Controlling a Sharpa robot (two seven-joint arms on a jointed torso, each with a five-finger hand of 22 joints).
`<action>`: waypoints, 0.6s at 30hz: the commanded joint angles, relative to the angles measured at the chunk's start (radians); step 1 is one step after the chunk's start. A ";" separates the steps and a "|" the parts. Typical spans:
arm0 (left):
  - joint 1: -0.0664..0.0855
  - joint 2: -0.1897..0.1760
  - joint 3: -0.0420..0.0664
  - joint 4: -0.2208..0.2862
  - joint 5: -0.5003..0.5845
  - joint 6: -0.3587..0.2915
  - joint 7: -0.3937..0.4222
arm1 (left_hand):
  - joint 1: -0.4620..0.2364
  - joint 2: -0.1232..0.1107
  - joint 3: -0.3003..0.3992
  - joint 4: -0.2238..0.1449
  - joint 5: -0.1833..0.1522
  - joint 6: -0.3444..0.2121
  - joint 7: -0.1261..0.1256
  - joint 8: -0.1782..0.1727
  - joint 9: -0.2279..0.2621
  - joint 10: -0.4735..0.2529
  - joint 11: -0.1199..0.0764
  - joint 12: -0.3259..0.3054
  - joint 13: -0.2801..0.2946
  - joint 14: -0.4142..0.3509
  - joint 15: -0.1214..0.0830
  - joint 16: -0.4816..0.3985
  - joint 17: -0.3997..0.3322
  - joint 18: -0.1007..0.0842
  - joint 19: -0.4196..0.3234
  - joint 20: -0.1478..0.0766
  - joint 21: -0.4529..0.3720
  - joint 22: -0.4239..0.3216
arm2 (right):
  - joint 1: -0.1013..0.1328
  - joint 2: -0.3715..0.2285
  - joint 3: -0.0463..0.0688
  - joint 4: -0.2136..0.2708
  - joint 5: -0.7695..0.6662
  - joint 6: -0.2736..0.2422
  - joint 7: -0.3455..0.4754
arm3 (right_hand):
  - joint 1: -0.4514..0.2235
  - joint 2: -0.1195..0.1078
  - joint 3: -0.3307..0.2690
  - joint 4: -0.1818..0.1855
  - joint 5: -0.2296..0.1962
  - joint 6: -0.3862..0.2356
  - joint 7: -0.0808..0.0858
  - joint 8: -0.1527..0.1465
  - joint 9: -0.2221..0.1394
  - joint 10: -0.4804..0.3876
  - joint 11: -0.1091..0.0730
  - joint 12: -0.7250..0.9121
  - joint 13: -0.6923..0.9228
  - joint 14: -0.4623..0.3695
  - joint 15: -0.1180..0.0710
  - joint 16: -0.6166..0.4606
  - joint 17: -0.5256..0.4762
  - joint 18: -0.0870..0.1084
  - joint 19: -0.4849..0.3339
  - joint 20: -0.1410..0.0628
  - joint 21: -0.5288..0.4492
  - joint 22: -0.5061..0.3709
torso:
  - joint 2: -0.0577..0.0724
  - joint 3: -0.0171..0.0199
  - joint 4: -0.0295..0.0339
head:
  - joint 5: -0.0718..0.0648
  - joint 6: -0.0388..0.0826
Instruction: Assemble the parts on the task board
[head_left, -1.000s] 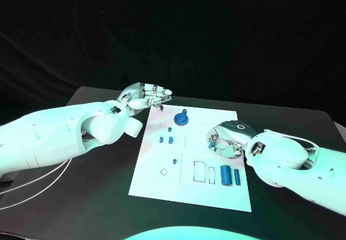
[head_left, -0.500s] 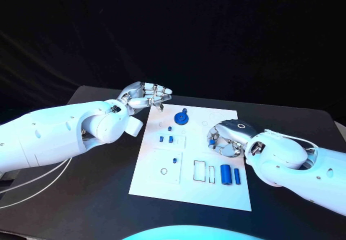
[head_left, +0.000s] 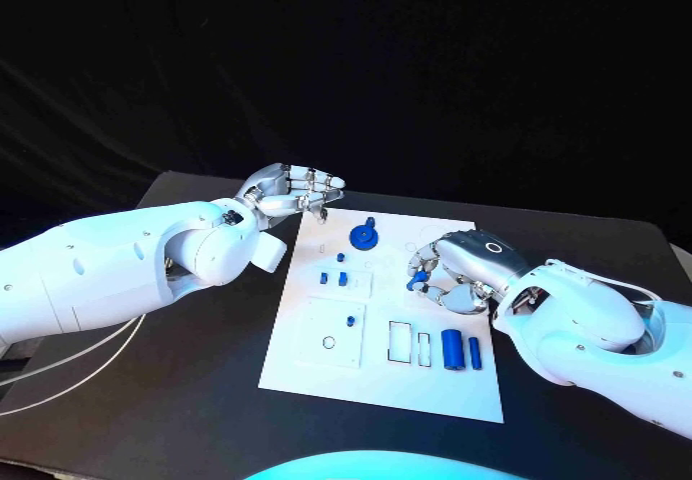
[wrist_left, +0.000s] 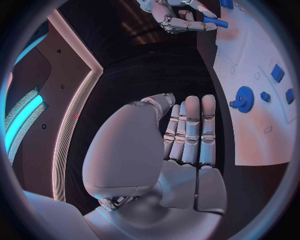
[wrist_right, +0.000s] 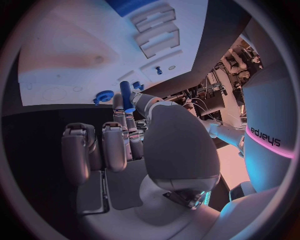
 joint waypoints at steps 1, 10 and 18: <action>0.000 0.004 0.001 0.000 0.007 0.006 0.006 | -0.004 -0.002 0.005 -0.002 0.002 -0.004 0.001 -0.003 0.000 -0.008 -0.001 0.006 -0.002 -0.002 -0.002 -0.004 -0.001 0.015 -0.001 -0.001 -0.003 -0.001 | -0.001 0.016 0.000 0.023 0.015 -0.025 0.001 | 0.013 -0.006 -0.002 -0.008 0.003 0.009 0.001 0.004 0.022 0.008 0.000 0.001 0.000 0.046 -0.005 0.000 -0.006 -0.011 0.051 -0.009 -0.002 0.220 | -0.001 -0.0005 -0.0017 | 0.003 0.000; 0.000 0.016 0.001 -0.008 0.012 0.007 0.006 | -0.004 -0.002 0.005 -0.002 0.002 -0.004 0.001 -0.003 0.000 -0.008 -0.001 0.006 -0.002 -0.002 -0.002 -0.004 -0.001 0.015 -0.001 -0.001 -0.003 -0.001 | -0.043 0.129 -0.004 0.016 0.007 -0.030 0.033 | 0.019 -0.009 0.001 -0.018 0.006 0.005 0.004 0.005 0.025 0.006 0.001 -0.001 0.001 0.046 -0.005 -0.001 -0.007 -0.010 0.049 -0.010 -0.005 0.219 | -0.002 -0.0024 0.0023 | 0.011 -0.005; 0.000 0.026 0.000 -0.013 0.014 0.008 0.005 | -0.003 -0.002 0.006 -0.003 0.002 -0.003 0.001 -0.003 0.000 -0.008 -0.001 0.007 -0.002 -0.002 -0.003 -0.004 -0.002 0.015 -0.001 -0.001 -0.003 -0.001 | -0.100 0.221 -0.011 -0.037 -0.014 -0.029 0.058 | 0.021 -0.009 0.003 -0.021 0.008 0.003 0.005 0.005 0.026 0.004 0.002 -0.002 0.001 0.046 -0.004 -0.001 -0.008 -0.009 0.048 -0.010 -0.009 0.218 | 0.000 -0.0029 0.0020 | 0.022 -0.009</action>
